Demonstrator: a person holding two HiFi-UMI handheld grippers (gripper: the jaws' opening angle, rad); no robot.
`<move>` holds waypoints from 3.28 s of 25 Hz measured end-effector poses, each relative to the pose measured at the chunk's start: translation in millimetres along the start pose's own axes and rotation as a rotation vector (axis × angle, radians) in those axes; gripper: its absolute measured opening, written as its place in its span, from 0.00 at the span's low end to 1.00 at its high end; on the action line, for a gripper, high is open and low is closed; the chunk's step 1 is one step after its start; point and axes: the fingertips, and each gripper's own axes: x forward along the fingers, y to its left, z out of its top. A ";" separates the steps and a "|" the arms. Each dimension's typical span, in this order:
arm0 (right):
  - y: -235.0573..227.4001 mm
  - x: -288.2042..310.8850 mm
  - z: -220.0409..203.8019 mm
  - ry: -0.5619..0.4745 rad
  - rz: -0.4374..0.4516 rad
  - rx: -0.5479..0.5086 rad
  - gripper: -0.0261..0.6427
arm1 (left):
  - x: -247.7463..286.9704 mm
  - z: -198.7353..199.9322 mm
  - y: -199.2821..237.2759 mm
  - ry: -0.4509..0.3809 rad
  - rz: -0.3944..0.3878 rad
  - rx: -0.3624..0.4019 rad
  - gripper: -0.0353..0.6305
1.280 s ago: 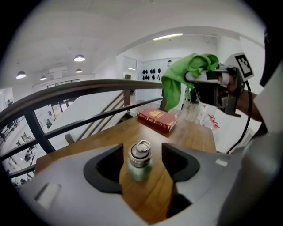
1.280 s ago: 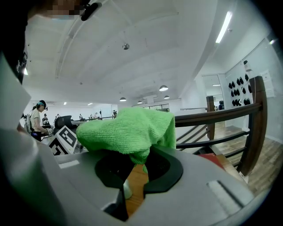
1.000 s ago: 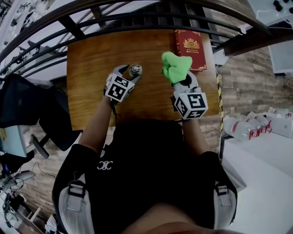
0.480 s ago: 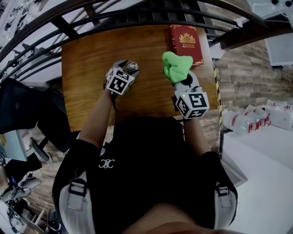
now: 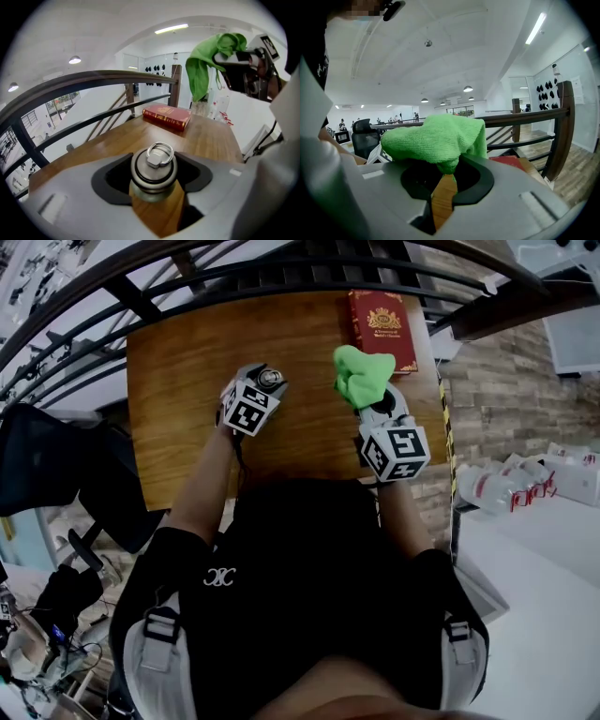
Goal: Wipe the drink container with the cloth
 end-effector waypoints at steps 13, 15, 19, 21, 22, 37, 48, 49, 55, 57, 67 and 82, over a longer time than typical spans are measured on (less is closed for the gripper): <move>20.9 13.0 -3.2 0.016 0.068 -0.012 0.11 | -19.0 -20.4 18.9 -0.111 0.050 -0.160 0.52; 28.7 17.0 -5.0 0.025 0.095 -0.020 0.11 | -23.9 -24.4 19.6 -0.139 0.043 -0.204 0.52; 51.8 29.7 -13.7 0.062 0.190 -0.037 0.11 | -32.7 -31.5 16.3 -0.180 0.032 -0.235 0.52; 66.7 36.4 -20.7 0.093 0.250 -0.050 0.11 | -36.8 -33.1 11.7 -0.197 0.031 -0.215 0.52; 74.2 39.4 -25.0 0.109 0.278 -0.058 0.11 | -39.2 -33.7 9.4 -0.207 0.035 -0.202 0.52; 159.4 77.6 -107.3 0.447 0.613 -0.167 0.11 | -61.1 -51.3 -12.0 -0.292 0.067 -0.155 0.52; 183.3 89.2 -146.5 0.651 0.742 -0.242 0.11 | -65.6 -57.9 -18.6 -0.329 0.071 -0.096 0.52; 182.3 91.7 -148.5 0.664 0.738 -0.233 0.11 | -65.8 -58.6 -19.0 -0.330 0.068 -0.090 0.52; 176.9 101.4 -162.3 0.714 0.718 -0.237 0.11 | -66.3 -63.2 -26.7 -0.317 0.057 -0.011 0.52; 176.1 105.7 -165.1 0.719 0.713 -0.212 0.11 | -66.2 -64.1 -26.6 -0.320 0.056 -0.014 0.52; 170.2 135.7 -171.1 0.697 0.634 -0.071 0.11 | -65.2 -65.7 -33.8 -0.293 0.055 0.035 0.52; 142.6 162.5 -202.8 0.817 0.496 0.000 0.11 | -70.8 -67.8 -41.0 -0.300 0.053 0.112 0.52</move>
